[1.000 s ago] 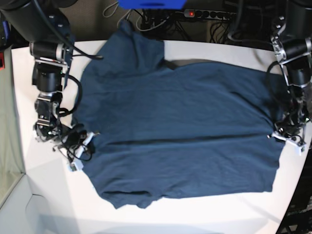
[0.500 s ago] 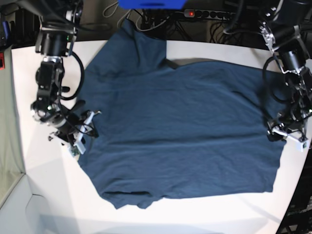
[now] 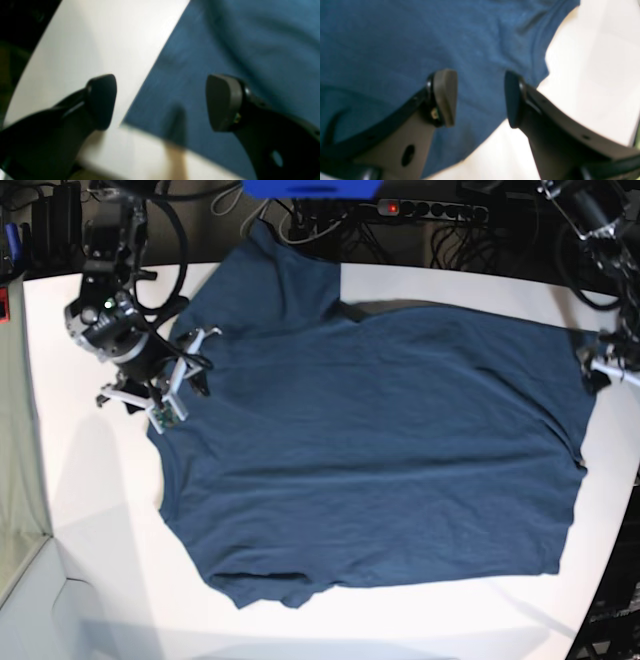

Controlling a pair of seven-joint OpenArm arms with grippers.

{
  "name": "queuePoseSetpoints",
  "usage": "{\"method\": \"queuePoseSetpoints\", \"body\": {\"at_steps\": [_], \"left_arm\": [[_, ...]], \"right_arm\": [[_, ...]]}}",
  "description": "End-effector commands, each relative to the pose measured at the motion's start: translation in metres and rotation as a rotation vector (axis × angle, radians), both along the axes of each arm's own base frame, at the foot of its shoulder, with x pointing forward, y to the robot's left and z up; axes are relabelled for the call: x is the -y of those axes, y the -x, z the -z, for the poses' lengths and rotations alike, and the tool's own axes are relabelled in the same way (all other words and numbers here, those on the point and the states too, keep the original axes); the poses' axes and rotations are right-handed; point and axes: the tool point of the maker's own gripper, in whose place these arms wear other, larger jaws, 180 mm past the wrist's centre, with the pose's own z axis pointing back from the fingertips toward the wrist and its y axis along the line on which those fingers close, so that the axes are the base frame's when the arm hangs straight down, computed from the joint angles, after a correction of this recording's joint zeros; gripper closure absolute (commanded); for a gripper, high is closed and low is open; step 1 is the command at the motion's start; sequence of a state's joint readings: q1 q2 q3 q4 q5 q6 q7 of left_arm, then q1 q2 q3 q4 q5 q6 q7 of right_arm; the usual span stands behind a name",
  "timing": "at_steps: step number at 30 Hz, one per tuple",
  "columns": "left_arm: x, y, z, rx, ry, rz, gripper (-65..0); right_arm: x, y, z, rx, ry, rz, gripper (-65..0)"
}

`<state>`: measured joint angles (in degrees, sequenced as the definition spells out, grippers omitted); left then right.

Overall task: Layout the t-shirt on the table in an organized manner, then fold the t-shirt properly
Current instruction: 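Release the shirt with the right gripper and grasp the edge beside the collar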

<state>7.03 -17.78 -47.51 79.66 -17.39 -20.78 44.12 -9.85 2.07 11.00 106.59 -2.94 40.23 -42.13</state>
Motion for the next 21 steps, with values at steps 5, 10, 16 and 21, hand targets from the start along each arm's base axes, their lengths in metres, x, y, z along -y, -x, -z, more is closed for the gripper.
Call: {"method": "queuePoseSetpoints", "body": {"at_steps": [5, 10, 16, 21], "left_arm": [[-0.013, 0.008, 0.01, 0.038, -0.014, -0.02, -54.1], [0.007, 0.012, 0.055, -0.001, 0.048, 0.005, -54.0], [0.021, 0.016, 0.075, -0.024, 0.074, 0.029, -46.0], [0.023, 0.019, 0.078, -0.034, 0.082, 0.027, -15.8]], "right_arm": [[0.001, 0.002, -0.004, 0.019, -0.006, 0.0, -31.2], [0.001, 0.008, 0.0, 0.003, -0.005, 0.0, -31.1], [0.011, 0.015, -0.003, 0.005, 0.01, 0.025, -31.2], [0.012, 0.032, -0.01, 0.01, 0.027, 0.023, -31.4]]}}
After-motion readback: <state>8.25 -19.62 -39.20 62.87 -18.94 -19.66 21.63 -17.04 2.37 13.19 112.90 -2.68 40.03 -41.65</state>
